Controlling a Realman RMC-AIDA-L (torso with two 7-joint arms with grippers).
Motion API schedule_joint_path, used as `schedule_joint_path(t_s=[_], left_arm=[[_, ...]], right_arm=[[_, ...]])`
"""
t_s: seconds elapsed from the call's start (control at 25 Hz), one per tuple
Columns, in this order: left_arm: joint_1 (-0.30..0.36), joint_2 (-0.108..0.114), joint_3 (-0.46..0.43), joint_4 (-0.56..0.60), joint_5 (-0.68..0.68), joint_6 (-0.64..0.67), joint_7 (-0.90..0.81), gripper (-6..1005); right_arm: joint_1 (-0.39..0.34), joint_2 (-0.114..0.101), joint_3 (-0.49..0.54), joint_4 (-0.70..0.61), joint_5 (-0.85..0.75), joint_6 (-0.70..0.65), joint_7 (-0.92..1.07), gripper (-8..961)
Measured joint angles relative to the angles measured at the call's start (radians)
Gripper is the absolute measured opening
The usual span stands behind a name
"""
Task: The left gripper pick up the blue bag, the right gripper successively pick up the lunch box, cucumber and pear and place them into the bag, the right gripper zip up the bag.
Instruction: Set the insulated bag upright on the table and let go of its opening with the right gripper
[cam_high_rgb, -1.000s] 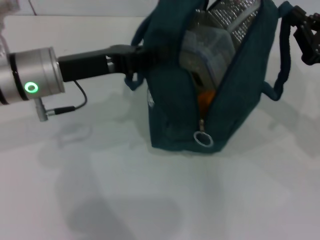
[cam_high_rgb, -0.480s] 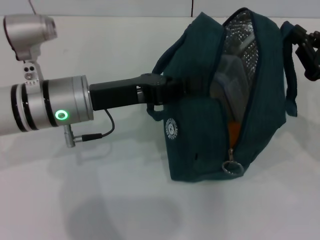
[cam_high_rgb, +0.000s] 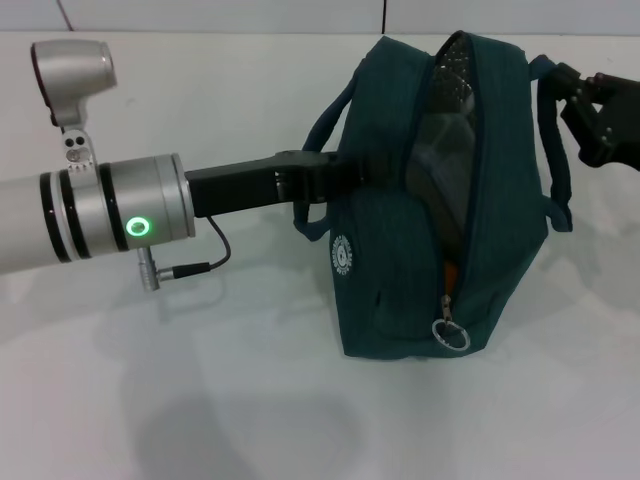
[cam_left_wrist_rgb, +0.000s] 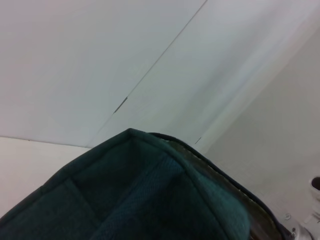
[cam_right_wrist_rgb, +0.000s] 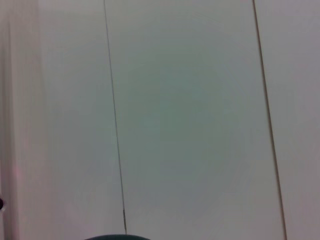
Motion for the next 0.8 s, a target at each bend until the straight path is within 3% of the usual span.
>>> schedule_joint_path(t_s=[0.36, 0.8], left_arm=[[0.0, 0.002, -0.005, -0.009, -0.002, -0.003, 0.0, 84], [0.009, 0.002, -0.005, -0.014, -0.002, -0.025, 0.002, 85]], right_arm=[[-0.007, 0.001, 0.01, 0.017, 0.004, 0.006, 0.006, 31], [-0.038, 0.0, 0.033, 0.04, 0.004, -0.056, 0.007, 342]])
